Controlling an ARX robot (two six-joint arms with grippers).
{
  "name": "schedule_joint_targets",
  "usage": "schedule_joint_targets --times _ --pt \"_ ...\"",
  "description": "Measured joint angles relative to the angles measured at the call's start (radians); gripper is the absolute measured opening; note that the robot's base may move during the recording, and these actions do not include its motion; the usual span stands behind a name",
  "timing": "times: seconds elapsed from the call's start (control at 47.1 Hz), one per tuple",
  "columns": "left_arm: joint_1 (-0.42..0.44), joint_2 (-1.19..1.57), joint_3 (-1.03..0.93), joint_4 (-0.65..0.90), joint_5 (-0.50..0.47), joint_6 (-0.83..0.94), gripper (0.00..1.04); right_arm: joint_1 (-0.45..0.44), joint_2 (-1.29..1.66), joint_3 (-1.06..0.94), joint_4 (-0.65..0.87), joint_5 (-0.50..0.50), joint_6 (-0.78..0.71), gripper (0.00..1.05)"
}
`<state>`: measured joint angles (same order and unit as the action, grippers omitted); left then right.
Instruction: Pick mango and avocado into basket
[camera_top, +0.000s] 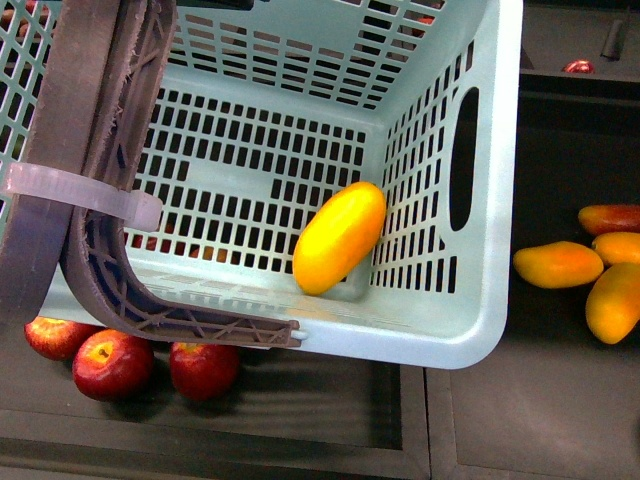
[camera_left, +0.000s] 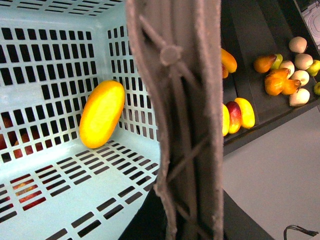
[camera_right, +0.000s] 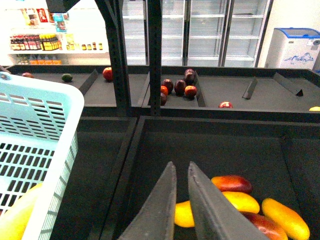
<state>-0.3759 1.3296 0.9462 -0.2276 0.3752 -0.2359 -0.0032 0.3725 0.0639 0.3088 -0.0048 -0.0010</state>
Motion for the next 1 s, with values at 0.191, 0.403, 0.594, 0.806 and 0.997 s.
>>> schedule_joint_targets --times 0.191,0.403,0.594,0.806,0.997 --pt "0.0 0.0 0.0 0.0 -0.001 0.0 0.08 0.0 -0.002 0.0 0.0 0.0 0.0 0.52" --pt "0.0 0.0 0.0 0.0 0.0 0.0 0.08 0.0 -0.002 0.0 0.0 0.0 0.0 0.99" --pt "-0.007 0.0 0.0 0.0 0.003 0.003 0.08 0.001 -0.002 -0.002 -0.001 0.004 0.0 0.97" --pt "-0.008 0.0 -0.001 0.0 0.017 0.0 0.08 0.001 -0.006 -0.004 -0.002 0.004 0.0 0.97" --pt "-0.005 -0.001 -0.002 0.0 0.012 -0.001 0.08 0.001 -0.005 -0.006 -0.003 0.003 0.0 0.97"
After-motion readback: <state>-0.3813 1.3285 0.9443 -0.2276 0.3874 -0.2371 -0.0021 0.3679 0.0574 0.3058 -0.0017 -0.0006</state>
